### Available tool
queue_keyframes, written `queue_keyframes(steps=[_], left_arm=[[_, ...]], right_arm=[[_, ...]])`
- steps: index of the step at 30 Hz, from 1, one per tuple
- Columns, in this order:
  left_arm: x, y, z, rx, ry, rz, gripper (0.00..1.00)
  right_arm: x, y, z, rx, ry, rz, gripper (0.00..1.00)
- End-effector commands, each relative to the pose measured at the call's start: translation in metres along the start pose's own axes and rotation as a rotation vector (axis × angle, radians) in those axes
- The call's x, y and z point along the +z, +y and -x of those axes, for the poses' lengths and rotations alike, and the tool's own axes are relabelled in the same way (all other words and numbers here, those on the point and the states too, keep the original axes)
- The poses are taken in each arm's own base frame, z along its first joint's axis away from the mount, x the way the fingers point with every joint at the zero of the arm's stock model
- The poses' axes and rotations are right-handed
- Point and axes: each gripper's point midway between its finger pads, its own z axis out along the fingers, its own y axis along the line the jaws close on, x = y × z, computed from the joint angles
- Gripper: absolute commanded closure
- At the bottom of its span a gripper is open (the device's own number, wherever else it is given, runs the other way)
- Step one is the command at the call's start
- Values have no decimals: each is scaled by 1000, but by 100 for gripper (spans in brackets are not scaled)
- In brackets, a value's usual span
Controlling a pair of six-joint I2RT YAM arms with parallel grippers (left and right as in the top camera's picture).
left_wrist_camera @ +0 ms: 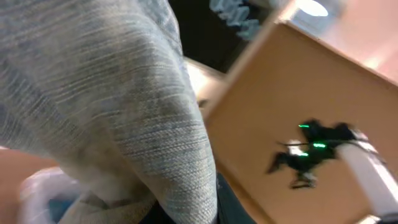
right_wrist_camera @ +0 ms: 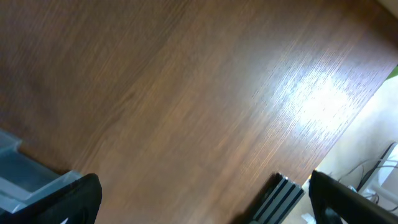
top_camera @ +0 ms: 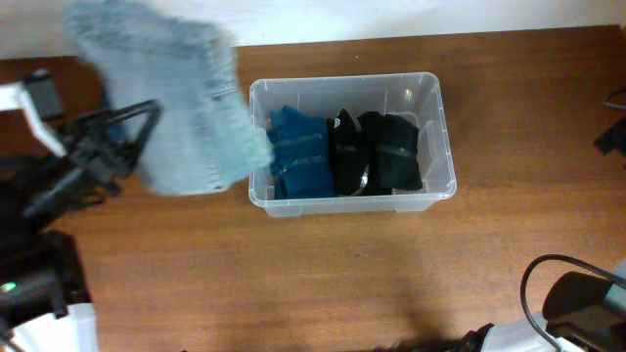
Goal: Pack container
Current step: 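Lift the light-blue jeans and swing them over the bin, then lower the jeans into the bin's right side and release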
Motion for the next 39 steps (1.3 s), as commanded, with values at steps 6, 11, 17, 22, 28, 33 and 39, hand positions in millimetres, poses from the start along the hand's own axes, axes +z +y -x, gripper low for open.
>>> queue_keyframes(steps=[6,11,17,22,28,33,39], left_arm=[[72,-31,-8,-172,-42,-56,99],[128,-2,-47,-278,42,-17,99],[193,26,-102,-335,139,-14,99],[238,23,-139,-318,158,-75,100],[268,18,-172,-359,160,-72,99],[279,19,-189,-369,148,-21,99],[287,25,-207,-379,162,20,100]], right_arm=[[2,-1,1,14,2,-6,2],[2,-1,1,14,2,-7,1],[2,-1,1,14,2,-6,1],[2,-1,1,14,2,-6,1],[2,-1,1,14,2,-6,2],[2,-1,1,14,2,-7,2],[2,-1,1,14,2,-7,2]])
